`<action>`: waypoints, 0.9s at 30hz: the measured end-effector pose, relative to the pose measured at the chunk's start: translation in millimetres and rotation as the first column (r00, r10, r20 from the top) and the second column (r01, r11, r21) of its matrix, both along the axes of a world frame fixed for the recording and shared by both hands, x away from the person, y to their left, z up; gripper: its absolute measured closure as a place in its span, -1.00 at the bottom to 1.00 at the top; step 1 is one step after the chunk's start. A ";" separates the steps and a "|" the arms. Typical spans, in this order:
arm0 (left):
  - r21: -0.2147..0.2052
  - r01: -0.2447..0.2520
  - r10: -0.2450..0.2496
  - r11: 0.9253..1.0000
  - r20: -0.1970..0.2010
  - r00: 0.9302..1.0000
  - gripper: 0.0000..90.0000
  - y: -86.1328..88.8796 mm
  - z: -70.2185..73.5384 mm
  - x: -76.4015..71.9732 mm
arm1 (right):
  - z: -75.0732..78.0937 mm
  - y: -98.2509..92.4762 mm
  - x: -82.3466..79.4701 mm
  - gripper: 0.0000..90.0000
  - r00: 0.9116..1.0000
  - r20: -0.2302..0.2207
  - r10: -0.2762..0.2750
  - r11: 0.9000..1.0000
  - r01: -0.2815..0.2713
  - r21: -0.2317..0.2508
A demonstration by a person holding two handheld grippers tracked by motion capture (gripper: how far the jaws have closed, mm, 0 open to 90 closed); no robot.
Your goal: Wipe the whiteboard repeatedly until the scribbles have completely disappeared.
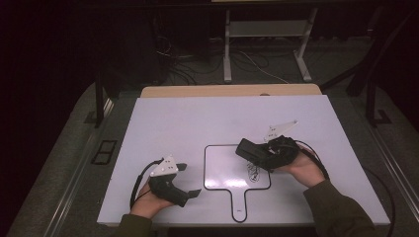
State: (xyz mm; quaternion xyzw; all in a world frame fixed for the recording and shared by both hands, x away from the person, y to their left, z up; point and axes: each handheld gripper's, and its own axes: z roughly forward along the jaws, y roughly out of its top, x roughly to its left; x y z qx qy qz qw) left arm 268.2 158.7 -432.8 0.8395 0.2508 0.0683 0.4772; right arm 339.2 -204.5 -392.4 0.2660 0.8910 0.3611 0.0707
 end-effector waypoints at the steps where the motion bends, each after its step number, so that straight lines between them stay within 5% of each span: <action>1: -0.001 -0.001 0.001 1.000 0.000 1.000 -1.00 -0.1 -0.2 0.1 | 0.0 0.0 0.0 -0.15 1.000 0.000 0.000 1.000 0.000 0.000; 12: -0.002 -0.007 0.007 1.000 0.003 1.000 -1.00 0.9 0.2 -1.6 | -21.4 4.6 34.5 -0.15 0.998 -0.004 -0.057 0.996 0.057 -0.066; 27: 0.002 -0.009 0.009 1.000 0.000 1.000 -1.00 1.9 -0.1 -3.2 | -38.9 5.7 48.1 -0.14 0.997 0.004 -0.079 0.988 0.078 -0.136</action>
